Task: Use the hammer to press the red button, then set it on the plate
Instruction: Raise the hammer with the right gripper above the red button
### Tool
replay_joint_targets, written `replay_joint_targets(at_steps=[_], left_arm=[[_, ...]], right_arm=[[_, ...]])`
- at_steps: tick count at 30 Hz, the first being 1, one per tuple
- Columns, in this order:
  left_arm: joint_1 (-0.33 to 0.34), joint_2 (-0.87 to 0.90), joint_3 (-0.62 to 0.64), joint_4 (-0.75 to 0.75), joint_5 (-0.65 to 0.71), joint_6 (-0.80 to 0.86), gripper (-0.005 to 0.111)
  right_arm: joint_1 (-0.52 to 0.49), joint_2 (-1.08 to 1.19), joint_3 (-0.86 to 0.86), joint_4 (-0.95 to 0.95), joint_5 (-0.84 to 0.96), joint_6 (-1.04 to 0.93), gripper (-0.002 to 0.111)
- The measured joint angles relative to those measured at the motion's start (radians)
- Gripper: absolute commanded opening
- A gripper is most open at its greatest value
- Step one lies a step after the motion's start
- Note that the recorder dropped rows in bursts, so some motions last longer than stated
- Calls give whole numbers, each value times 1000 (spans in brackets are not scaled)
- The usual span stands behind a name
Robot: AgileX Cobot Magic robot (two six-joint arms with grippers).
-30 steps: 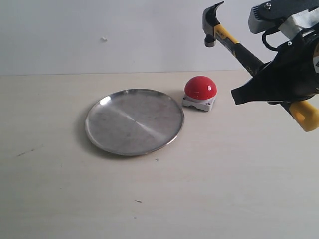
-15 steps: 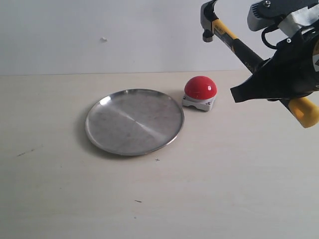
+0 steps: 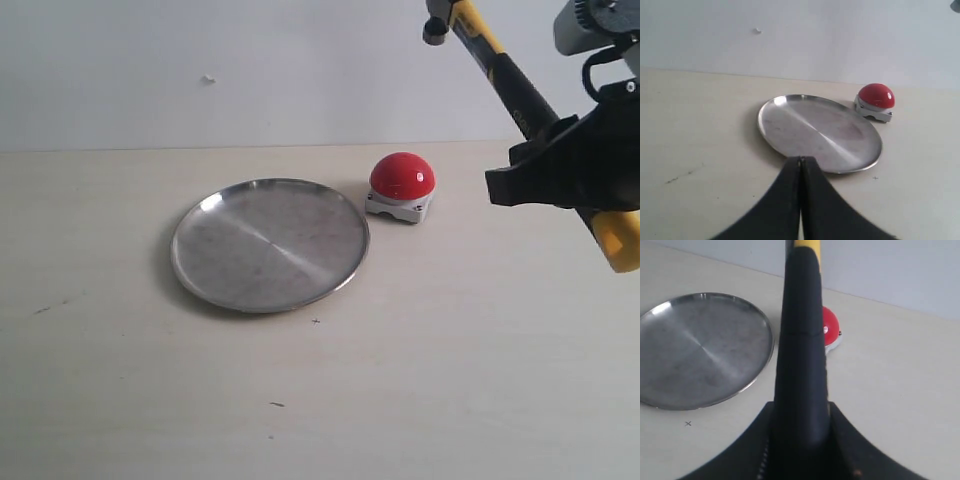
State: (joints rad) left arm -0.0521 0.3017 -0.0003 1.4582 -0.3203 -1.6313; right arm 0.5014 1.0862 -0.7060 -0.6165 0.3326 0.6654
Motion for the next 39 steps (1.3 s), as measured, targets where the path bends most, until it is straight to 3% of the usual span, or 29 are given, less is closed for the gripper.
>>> replay_joint_targets(at_steps=[10,18,22,29,35,39], left_arm=[[0,0,0,0,-2,0,0],[0,0,0,0,-2,0,0],[0,0,0,0,-2,0,0],[0,0,0,0,-2,0,0],[0,0,0,0,-2,0,0],[0,0,0,0,-2,0,0]], right_arm=[[-22,-24,52,73,145,5,0],[-110,-24,161,215,-69,21,0],[-143,6,169,310,-84,21,0],[-151,79,143,396,40,-34,0],[-155,149,-8,394,315,-168,0],[-155,153,-55,396,368,-200,0]])
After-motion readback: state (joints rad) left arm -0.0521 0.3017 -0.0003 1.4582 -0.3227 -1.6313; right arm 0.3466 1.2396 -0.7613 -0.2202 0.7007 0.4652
